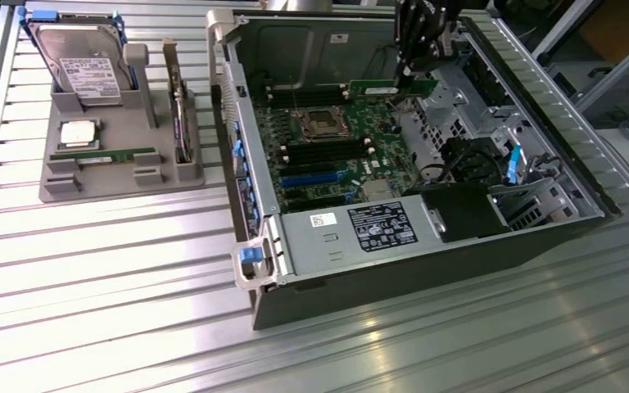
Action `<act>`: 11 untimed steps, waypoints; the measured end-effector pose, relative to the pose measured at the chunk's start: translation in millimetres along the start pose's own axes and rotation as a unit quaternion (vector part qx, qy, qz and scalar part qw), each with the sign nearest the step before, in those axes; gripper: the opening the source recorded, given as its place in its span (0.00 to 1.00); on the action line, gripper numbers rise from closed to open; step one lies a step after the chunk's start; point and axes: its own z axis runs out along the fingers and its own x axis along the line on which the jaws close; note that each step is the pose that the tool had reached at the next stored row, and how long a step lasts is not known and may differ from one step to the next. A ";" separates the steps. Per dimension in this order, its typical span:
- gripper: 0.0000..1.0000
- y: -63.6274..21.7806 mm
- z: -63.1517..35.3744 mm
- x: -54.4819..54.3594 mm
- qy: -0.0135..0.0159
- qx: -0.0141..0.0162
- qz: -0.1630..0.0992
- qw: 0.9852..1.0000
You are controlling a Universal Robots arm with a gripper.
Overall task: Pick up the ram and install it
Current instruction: 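Insert the ram into the slot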
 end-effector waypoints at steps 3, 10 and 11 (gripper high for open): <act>0.12 0.1 3.0 -0.2 0.000 0.000 0.000 1.000; 0.12 0.2 8.4 -0.4 0.000 0.000 0.000 1.000; 0.12 0.2 8.8 -0.4 0.000 0.000 0.000 1.000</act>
